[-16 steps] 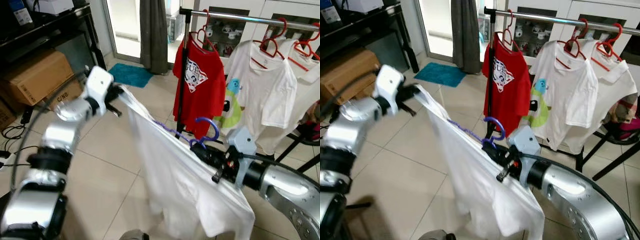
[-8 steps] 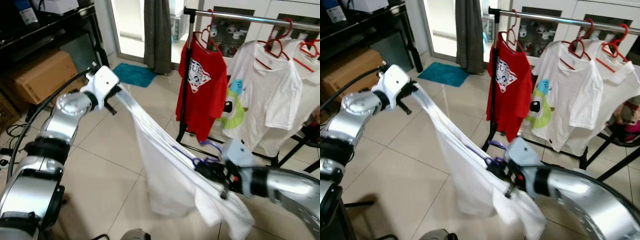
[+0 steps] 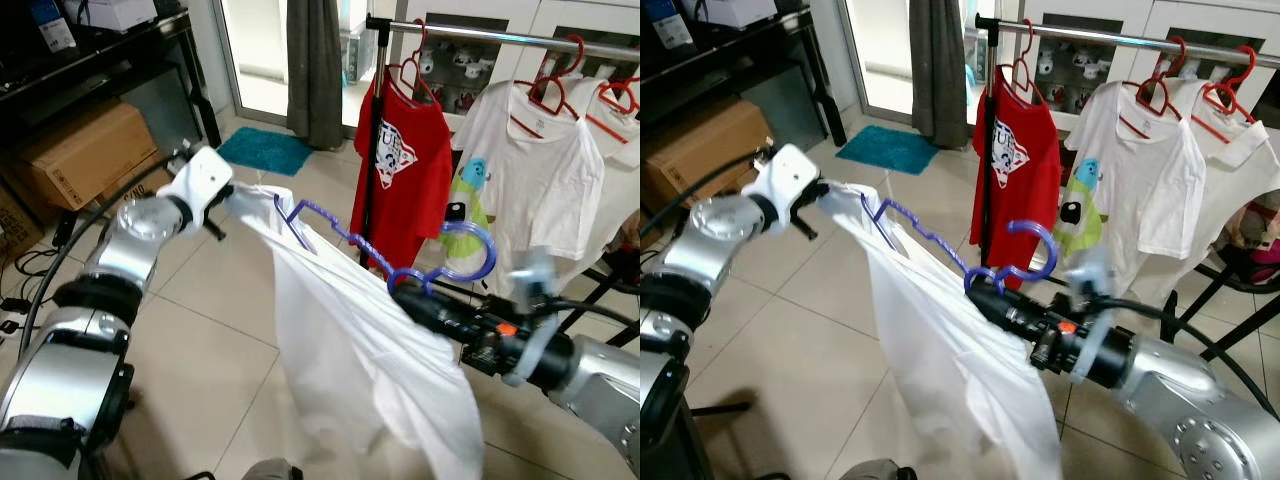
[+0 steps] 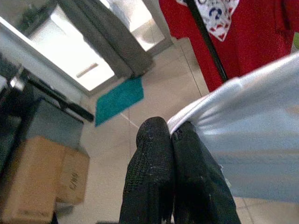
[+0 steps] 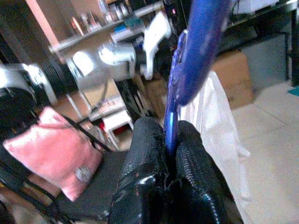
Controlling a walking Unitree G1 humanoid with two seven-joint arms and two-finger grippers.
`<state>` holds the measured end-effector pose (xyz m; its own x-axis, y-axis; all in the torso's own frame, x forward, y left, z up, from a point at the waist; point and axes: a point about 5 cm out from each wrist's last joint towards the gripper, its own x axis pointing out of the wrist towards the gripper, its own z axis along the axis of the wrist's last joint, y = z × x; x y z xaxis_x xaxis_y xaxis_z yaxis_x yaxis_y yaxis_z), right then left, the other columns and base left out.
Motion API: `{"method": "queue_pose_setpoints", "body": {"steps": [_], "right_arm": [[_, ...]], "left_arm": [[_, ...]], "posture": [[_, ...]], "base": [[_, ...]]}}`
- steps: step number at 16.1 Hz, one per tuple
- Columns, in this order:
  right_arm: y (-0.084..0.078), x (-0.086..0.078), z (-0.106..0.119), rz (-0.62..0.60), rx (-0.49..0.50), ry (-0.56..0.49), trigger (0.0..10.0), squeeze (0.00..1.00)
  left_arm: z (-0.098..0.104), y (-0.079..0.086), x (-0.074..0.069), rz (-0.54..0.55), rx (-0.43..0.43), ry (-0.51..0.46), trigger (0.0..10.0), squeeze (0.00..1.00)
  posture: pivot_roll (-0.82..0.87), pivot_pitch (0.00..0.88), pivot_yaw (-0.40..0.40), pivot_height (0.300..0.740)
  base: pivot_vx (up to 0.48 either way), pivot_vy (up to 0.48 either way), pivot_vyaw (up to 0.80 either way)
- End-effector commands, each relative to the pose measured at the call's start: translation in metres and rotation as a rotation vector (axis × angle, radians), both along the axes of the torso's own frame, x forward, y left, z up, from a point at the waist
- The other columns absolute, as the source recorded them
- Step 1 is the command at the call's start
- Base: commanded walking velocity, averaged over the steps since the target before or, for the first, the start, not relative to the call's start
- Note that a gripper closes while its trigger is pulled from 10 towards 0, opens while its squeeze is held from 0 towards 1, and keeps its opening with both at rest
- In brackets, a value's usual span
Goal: Hang hanger
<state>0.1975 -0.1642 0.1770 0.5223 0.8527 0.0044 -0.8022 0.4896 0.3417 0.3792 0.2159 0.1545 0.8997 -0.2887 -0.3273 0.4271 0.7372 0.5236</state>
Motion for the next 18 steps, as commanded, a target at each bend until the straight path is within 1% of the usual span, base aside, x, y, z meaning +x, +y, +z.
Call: {"method": "queue_pose_setpoints", "body": {"steps": [1,2,3,4,5,6,7,8,9,10,11,12,13,14,15,16,17,18], "right_arm": [[-0.004,0.000,0.015,-0.022,0.073,-0.076,0.0,0.00],[-0.004,0.007,0.017,-0.096,0.107,-0.089,0.0,0.00],[0.000,0.009,0.016,-0.089,0.111,-0.070,0.0,0.00],[0.007,0.004,0.008,-0.025,0.008,-0.046,0.0,0.00],[0.010,0.003,-0.003,-0.015,-0.109,-0.016,0.0,0.00],[0.011,0.006,-0.009,-0.028,-0.200,-0.020,0.0,0.00],[0.010,0.014,-0.016,-0.074,-0.316,-0.004,0.0,0.00],[0.013,0.017,-0.018,-0.021,-0.426,-0.028,0.0,0.00],[0.015,0.018,-0.019,0.015,-0.479,-0.044,0.0,0.00],[0.020,0.024,-0.023,0.106,-0.580,-0.055,0.0,0.00],[0.022,0.028,-0.025,0.121,-0.608,-0.052,0.0,0.00],[0.026,0.033,-0.033,0.152,-0.679,-0.050,0.0,0.00],[0.031,0.040,-0.047,0.196,-0.797,-0.040,0.0,0.00],[0.033,0.043,-0.052,0.209,-0.840,-0.042,0.0,0.00],[0.037,0.046,-0.052,0.206,-0.838,-0.046,0.0,0.00],[0.040,0.047,-0.048,0.207,-0.814,-0.053,0.0,0.00],[0.042,0.047,-0.040,0.215,-0.757,-0.064,0.0,0.00],[0.039,0.046,-0.038,0.212,-0.741,-0.058,0.0,0.00]], "left_arm": [[-0.010,0.019,-0.005,0.100,-0.016,0.040,0.0,0.00],[-0.014,0.011,-0.007,0.046,-0.049,0.049,0.0,0.00],[-0.015,0.006,-0.007,0.045,-0.113,0.051,0.0,0.00],[-0.012,0.003,-0.006,0.044,-0.148,0.037,0.0,0.00],[-0.003,-0.003,-0.003,0.012,-0.181,0.001,0.0,0.00],[0.002,-0.005,-0.002,-0.011,-0.165,-0.016,0.0,0.00],[0.014,-0.007,0.001,-0.042,-0.101,-0.053,0.0,0.00],[0.027,-0.003,0.005,-0.042,-0.025,-0.094,0.0,0.00],[0.032,-0.002,0.007,-0.041,0.007,-0.108,0.0,0.00],[0.043,-0.009,0.011,-0.093,0.058,-0.128,0.0,0.00],[0.044,-0.016,0.011,-0.130,0.056,-0.126,0.0,0.00],[0.043,-0.031,0.011,-0.205,0.048,-0.115,0.0,0.00],[0.035,-0.061,0.006,-0.348,0.047,-0.079,0.0,0.00],[0.029,-0.073,0.002,-0.413,0.063,-0.059,0.0,0.00],[0.022,-0.082,-0.001,-0.448,0.078,-0.039,0.0,0.00],[0.018,-0.084,-0.001,-0.448,0.099,-0.026,0.0,0.00],[0.007,-0.075,0.002,-0.395,0.192,-0.002,0.0,0.00],[0.004,-0.067,0.004,-0.348,0.233,0.005,0.0,0.00]], "posture": [[0.01,0.000,0.099,0.740],[0.01,0.000,0.099,0.740],[0.01,0.000,0.099,0.740],[0.02,0.000,0.097,0.740],[0.02,0.000,0.095,0.740],[0.02,0.000,0.098,0.740],[0.01,0.000,0.103,0.740],[0.01,0.000,0.110,0.740],[0.01,0.000,0.110,0.740],[0.01,0.000,0.114,0.740],[0.01,0.000,0.111,0.740],[0.01,0.000,0.105,0.740],[0.01,0.000,0.105,0.740],[0.02,0.000,0.104,0.740],[0.02,0.000,0.104,0.740],[0.02,0.000,0.105,0.740],[0.01,0.000,0.110,0.740],[0.01,0.000,0.113,0.740]], "base": [[0.000,0.000,0.00],[0.000,0.000,0.00],[0.000,0.000,0.00],[0.000,0.000,0.00],[0.000,0.000,0.00],[0.000,0.000,0.00],[0.000,0.000,0.00],[0.000,0.000,0.00],[0.000,0.000,0.00],[0.000,0.000,0.00],[0.000,0.000,0.00],[0.000,0.000,0.00],[0.000,0.000,0.00],[0.000,0.000,0.00],[0.000,0.000,0.00],[0.000,0.000,0.00],[0.000,0.000,0.00],[0.000,0.000,0.00]]}}
